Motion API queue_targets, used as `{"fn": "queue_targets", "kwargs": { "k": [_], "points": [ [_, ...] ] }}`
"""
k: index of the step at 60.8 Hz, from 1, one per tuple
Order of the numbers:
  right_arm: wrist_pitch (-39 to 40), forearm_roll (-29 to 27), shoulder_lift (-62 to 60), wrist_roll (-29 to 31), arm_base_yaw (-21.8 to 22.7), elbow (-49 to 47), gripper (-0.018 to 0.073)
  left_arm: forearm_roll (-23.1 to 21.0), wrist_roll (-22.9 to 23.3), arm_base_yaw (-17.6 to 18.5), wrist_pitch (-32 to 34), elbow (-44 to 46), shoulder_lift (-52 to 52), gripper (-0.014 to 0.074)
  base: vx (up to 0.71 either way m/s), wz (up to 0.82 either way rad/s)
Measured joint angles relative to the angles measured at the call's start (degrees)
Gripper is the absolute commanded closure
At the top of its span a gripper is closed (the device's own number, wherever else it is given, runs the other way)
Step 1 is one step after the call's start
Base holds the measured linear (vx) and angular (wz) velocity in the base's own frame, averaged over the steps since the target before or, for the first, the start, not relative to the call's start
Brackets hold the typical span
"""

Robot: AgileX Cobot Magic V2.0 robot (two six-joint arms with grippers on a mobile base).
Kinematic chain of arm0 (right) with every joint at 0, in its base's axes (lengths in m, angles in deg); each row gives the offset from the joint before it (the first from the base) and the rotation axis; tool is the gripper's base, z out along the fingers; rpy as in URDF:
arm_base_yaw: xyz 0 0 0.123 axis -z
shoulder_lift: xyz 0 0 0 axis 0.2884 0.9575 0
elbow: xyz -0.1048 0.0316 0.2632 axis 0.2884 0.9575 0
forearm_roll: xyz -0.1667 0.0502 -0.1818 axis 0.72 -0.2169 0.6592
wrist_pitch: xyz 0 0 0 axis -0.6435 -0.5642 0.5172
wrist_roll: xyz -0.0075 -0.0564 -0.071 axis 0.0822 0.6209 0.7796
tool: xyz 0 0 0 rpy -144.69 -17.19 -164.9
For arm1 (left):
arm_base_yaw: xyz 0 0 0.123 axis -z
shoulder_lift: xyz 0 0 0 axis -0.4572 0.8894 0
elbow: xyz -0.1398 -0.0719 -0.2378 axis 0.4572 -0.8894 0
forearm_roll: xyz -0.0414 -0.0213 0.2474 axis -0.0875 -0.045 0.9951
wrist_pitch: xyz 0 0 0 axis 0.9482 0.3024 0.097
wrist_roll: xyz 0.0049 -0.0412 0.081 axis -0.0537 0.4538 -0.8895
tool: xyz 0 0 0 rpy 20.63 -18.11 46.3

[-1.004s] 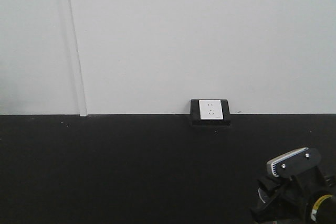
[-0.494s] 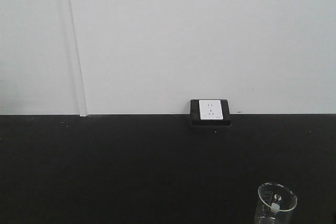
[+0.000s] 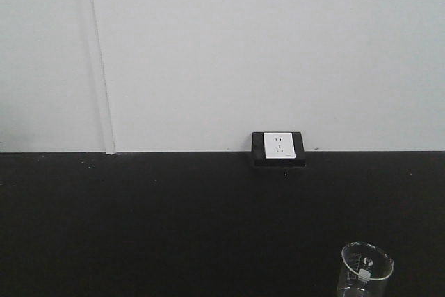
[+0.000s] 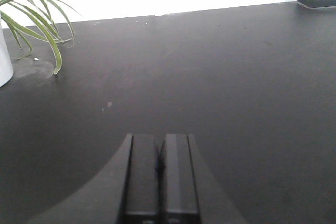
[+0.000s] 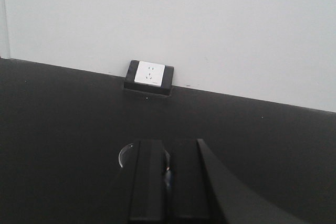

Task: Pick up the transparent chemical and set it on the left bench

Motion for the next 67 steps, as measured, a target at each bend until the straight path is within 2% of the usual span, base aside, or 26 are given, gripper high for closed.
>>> {"fn": "queue_targets", "kwargs": {
  "k": [67],
  "points": [
    [-0.2,0.0,-0.2,0.0,0.0,0.0,0.0566,0.0,0.0,0.0,0.0,0.0,0.0,0.06,-0.03,-0.01]
  ]
}}
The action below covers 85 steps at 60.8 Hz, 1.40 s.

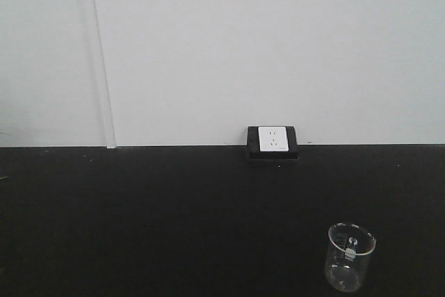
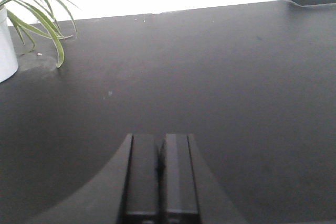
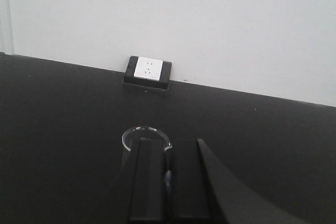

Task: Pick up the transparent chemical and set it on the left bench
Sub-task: 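Drive the base to the bench with the sink and white bins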

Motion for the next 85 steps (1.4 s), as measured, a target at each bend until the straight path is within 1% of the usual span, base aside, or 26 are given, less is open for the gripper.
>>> {"fn": "queue_targets", "kwargs": {
  "k": [28,67,85],
  "points": [
    [0.0,0.0,0.0,0.0,0.0,0.0,0.0566,0.0,0.0,0.0,0.0,0.0,0.0,0.06,-0.3,0.03],
    [0.0,0.0,0.0,0.0,0.0,0.0,0.0566,0.0,0.0,0.0,0.0,0.0,0.0,0.06,-0.39,-0.02],
    [0.0,0.0,-0.2,0.0,0.0,0.0,0.0566,0.0,0.0,0.0,0.0,0.0,0.0,0.06,-0.33,0.13]
  ]
}}
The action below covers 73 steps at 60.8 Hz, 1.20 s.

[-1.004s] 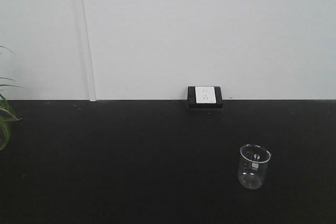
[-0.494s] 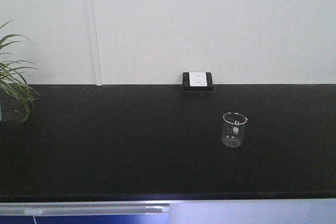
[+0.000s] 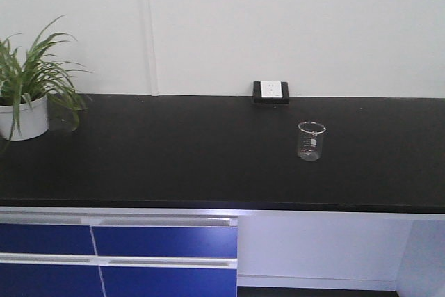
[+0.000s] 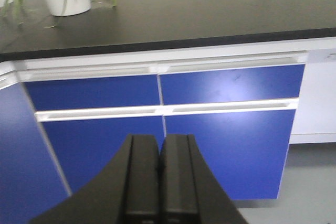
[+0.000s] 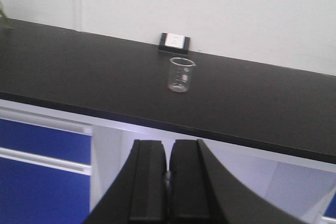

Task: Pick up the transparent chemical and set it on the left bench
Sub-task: 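Drive the base to the bench with the sink and white bins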

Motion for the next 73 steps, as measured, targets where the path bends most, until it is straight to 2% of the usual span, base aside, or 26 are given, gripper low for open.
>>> {"fn": "queue_targets", "kwargs": {
  "k": [17,39,73],
  "points": [
    [0.0,0.0,-0.1,0.0,0.0,0.0,0.0566,0.0,0.0,0.0,0.0,0.0,0.0,0.06,-0.22,0.57],
    [0.0,0.0,-0.1,0.0,0.0,0.0,0.0566,0.0,0.0,0.0,0.0,0.0,0.0,0.06,-0.11,0.95],
    [0.0,0.0,-0.1,0.0,0.0,0.0,0.0566,0.0,0.0,0.0,0.0,0.0,0.0,0.06,0.04,0.82]
  ]
}}
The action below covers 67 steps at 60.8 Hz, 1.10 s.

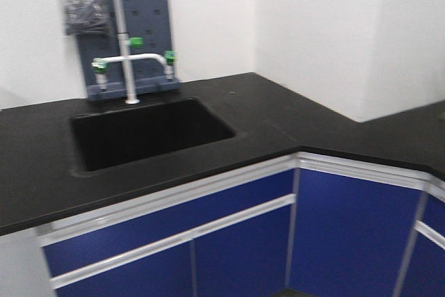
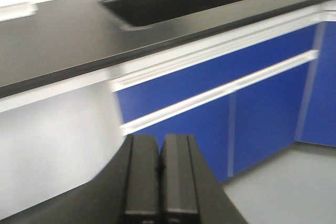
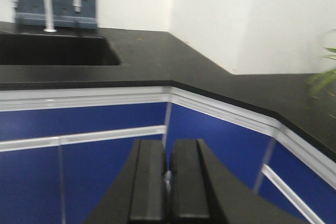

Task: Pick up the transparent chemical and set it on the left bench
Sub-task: 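Drive the base to the bench with the sink and white bins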

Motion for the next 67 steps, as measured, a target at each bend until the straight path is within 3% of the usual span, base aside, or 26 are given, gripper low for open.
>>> {"fn": "queue_targets", "kwargs": {
  "k": [42,67],
  "points": [
    [0.0,0.0,0.0,0.0,0.0,0.0,0.0566,0.0,0.0,0.0,0.0,0.0,0.0,0.06,0.22,0.69],
    [0.0,0.0,0.0,0.0,0.0,0.0,0.0566,0.0,0.0,0.0,0.0,0.0,0.0,0.06,0.34,0.27]
  ]
}}
